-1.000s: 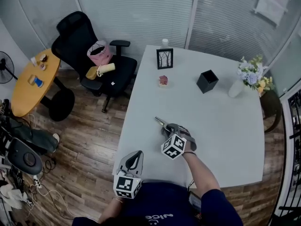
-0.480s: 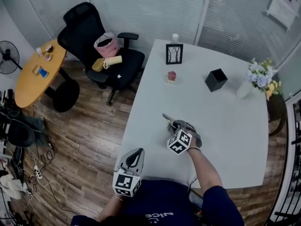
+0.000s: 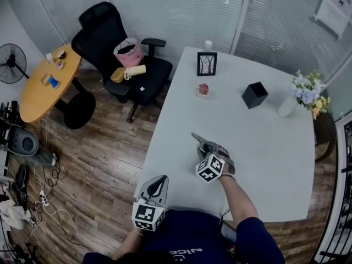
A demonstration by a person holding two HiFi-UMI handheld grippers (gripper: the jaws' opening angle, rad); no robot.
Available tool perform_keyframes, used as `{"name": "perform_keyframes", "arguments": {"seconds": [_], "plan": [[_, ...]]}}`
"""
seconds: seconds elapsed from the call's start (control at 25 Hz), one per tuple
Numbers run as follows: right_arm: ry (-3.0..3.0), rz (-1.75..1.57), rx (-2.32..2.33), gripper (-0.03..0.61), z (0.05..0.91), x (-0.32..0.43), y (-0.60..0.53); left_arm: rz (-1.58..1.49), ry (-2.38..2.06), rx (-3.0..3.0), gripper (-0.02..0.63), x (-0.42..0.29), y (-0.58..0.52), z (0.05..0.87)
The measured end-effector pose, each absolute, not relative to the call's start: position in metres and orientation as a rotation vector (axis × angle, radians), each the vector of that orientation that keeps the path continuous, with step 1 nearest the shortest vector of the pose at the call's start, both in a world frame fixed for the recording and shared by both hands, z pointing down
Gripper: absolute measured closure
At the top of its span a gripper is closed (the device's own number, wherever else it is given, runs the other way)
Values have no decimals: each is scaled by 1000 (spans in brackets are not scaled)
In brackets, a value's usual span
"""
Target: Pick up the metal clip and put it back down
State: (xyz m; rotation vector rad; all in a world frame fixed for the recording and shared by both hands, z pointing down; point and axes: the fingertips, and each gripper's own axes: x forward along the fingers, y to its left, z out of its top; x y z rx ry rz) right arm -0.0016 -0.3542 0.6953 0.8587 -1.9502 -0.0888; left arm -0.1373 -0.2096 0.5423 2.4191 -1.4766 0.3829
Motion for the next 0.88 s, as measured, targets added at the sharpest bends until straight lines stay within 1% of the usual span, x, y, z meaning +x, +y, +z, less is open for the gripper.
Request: {"name": "perform_keyframes", "arguments": {"seconds": [0.2,0.32,0.88], "plan": [[-1999,-37,927,277,686,0,-355,357,-1490,2400,612,-143,-206,546],[-2048,-29,923,227,674,0,-344,319,-1425,2430,612,-139,-201,545],[-2348,108,1232,219,563,25,-267,276,-1285,2527,611,-100,-201,542]]}}
